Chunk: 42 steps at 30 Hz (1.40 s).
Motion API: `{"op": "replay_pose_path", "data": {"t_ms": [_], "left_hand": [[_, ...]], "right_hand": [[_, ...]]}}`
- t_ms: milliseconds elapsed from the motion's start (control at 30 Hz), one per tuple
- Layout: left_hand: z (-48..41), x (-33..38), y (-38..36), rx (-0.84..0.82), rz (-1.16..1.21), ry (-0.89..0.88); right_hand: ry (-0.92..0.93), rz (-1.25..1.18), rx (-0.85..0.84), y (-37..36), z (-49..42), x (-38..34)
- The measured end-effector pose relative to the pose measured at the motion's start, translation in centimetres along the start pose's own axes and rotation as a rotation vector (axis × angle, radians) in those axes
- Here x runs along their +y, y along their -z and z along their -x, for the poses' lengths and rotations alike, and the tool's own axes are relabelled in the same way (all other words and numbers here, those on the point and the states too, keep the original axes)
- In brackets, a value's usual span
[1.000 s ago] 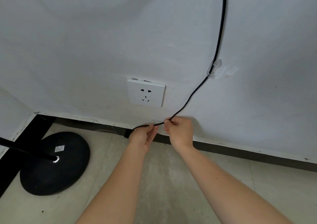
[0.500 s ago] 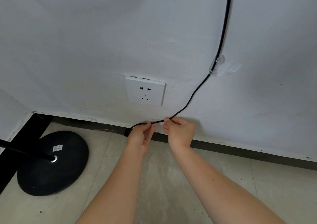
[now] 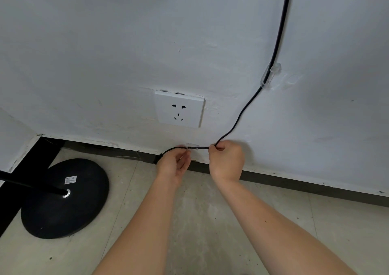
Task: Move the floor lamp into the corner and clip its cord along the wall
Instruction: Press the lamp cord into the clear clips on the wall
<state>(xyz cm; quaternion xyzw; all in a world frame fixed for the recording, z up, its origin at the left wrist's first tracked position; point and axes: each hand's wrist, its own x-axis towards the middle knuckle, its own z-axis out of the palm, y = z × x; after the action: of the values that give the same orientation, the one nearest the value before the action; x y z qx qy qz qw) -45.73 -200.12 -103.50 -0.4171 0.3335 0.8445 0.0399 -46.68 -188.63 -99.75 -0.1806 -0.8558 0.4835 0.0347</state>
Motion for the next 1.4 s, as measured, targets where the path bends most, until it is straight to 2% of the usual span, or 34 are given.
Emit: {"op": "replay_pose_path", "data": {"t_ms": [133, 333, 500, 667, 833, 967, 1400], "left_hand": [[-0.2, 0.4, 0.3, 0.077, 0.14, 0.005], [0.0, 0.1, -0.2, 0.071, 0.013, -0.05], [0.0, 0.1, -0.4, 0.042, -0.18, -0.137], [0.0, 0.3, 0.0, -0.014, -0.234, -0.054], [0.1, 0.4, 0.1, -0.048, -0.204, 0.066], [0.0, 0.3, -0.1, -0.005, -0.287, 0.025], [0.2, 0.5, 0.0, -0.035, -0.363, 0.055]], "right_hand": [[0.034, 0.054, 0.016, 0.5, -0.2, 0.5], [-0.004, 0.065, 0.043, 1.1, -0.6, 1.4], [-0.247, -0.134, -0.053, 0.8, -0.7, 1.6], [-0.384, -0.279, -0.1, 0.2, -0.4, 1.3], [-0.378, -0.198, -0.028, 0.4, -0.5, 1.4], [-0.376, -0.205, -0.05, 0.4, -0.6, 1.5], [-0.394, -0.274, -0.145, -0.2, -0.1, 1.3]]}}
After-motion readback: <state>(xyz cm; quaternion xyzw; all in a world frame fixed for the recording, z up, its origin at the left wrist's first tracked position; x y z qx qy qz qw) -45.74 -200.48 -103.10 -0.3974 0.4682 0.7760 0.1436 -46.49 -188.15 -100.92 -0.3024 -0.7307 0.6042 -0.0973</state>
